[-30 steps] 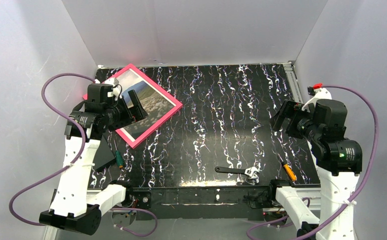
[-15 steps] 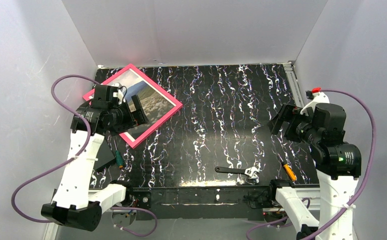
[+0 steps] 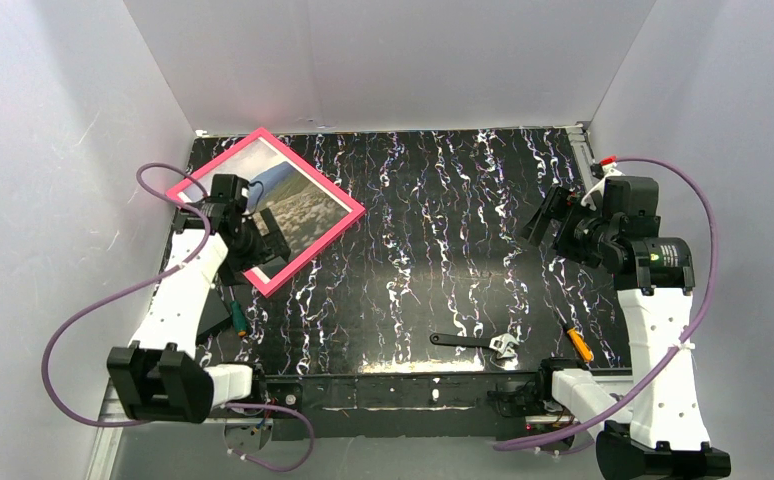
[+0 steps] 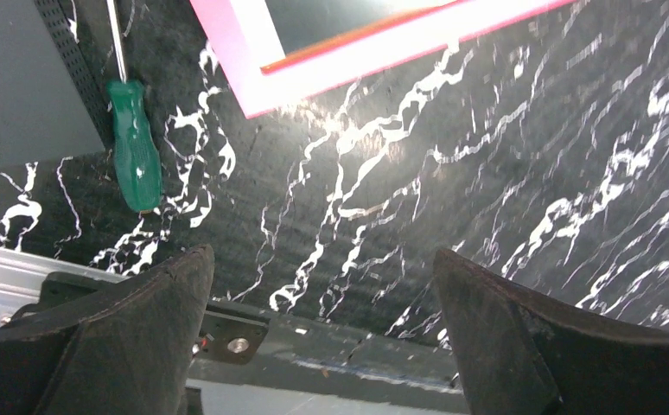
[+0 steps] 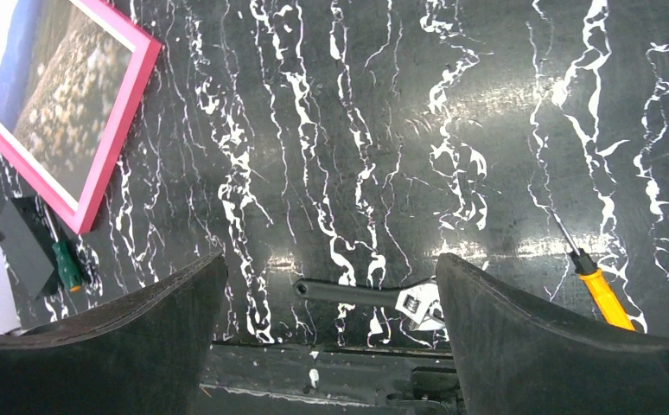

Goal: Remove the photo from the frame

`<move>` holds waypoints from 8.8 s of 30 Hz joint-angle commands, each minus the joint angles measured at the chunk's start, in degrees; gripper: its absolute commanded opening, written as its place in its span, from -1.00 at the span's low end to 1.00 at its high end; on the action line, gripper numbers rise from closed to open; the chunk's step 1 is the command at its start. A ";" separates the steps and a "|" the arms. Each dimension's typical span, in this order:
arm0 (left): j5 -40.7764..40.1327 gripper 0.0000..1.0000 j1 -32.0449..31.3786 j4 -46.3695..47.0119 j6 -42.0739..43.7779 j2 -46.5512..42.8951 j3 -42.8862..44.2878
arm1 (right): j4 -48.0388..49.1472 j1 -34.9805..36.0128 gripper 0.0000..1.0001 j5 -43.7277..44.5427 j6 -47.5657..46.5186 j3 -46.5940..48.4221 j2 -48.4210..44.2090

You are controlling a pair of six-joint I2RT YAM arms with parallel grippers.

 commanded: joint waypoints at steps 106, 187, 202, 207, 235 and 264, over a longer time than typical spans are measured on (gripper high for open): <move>2.76 -1.00 11.57 -24.45 -5.21 -12.34 -3.60 | 83.39 80.24 0.59 55.31 -85.84 4.45 60.90; 17.45 0.96 4.57 -16.34 3.26 -13.01 13.69 | 121.09 35.92 -0.97 -14.35 54.05 -47.25 41.11; 19.10 0.96 4.57 -14.86 2.23 -16.25 6.11 | 110.36 47.33 -0.97 5.05 58.74 -37.91 47.37; 20.34 0.96 4.45 -14.49 2.17 -17.12 4.66 | 108.59 49.44 -0.97 8.57 59.02 -37.92 48.74; 20.02 0.96 -6.93 -4.82 -1.30 -10.49 0.96 | 22.73 47.87 0.68 30.61 35.31 -34.96 11.22; 22.34 0.96 -21.66 -4.96 -1.12 -5.43 4.09 | 6.55 -38.18 0.93 20.19 43.25 -43.29 -8.84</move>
